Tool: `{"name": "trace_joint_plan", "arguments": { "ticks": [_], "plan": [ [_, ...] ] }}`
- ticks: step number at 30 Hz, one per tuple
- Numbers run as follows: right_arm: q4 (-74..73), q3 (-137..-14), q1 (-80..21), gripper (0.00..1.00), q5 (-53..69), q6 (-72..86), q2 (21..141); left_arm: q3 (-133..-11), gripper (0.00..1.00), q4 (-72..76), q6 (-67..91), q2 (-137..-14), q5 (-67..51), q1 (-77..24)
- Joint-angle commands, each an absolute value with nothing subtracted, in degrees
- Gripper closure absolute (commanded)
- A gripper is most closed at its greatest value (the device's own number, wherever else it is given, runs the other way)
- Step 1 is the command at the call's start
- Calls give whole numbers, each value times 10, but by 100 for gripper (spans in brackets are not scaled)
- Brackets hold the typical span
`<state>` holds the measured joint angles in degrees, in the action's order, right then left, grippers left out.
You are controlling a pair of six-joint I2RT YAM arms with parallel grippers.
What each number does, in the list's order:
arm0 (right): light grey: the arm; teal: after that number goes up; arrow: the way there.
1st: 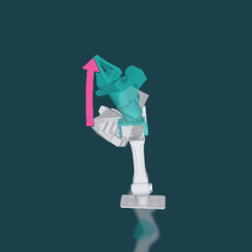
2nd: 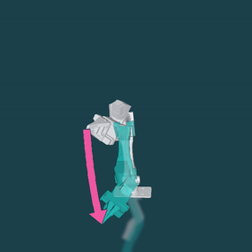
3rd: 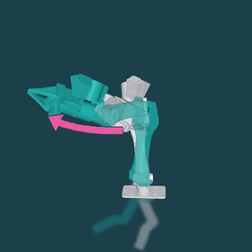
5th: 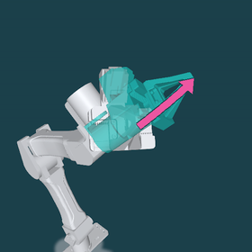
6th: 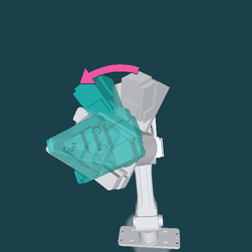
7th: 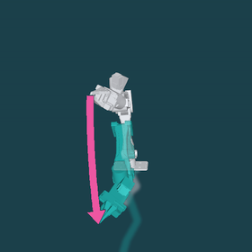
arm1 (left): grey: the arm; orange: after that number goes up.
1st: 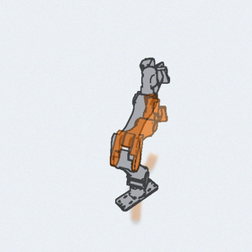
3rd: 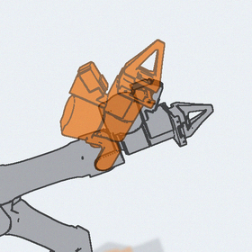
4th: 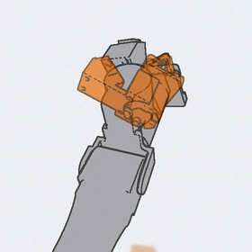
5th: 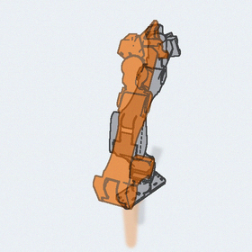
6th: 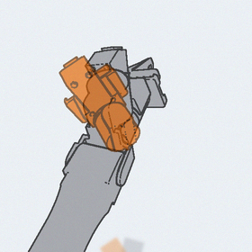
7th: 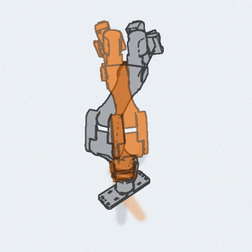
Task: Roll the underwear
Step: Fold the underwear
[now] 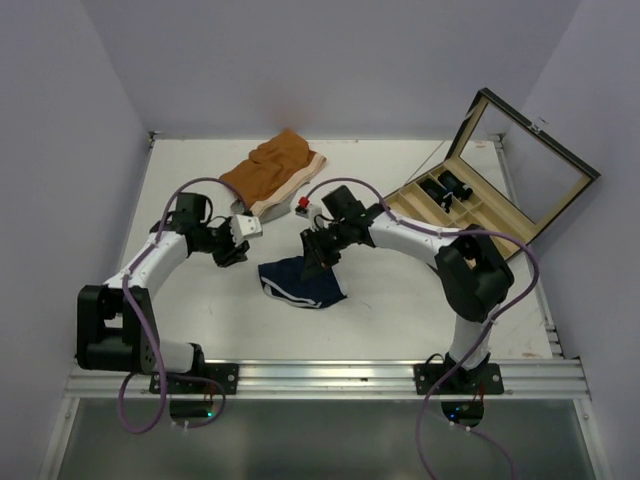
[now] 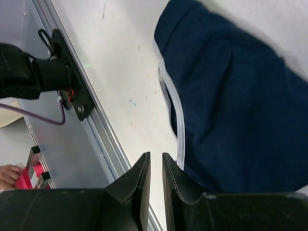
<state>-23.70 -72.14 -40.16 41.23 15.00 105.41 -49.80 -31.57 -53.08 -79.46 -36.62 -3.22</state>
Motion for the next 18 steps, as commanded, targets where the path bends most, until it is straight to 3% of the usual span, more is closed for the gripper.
{"name": "trace_joint_plan", "arguments": {
  "ticks": [1, 18],
  "plan": [
    [-205, -773, -400, 81, 382, 174, 1086, -468, 57, -333, -734, -798, -464, -21],
    [-264, -841, -301, 82, 306, 87, 1160, -432, 56, -251, -807, -853, -467, -37]
  ]
}}
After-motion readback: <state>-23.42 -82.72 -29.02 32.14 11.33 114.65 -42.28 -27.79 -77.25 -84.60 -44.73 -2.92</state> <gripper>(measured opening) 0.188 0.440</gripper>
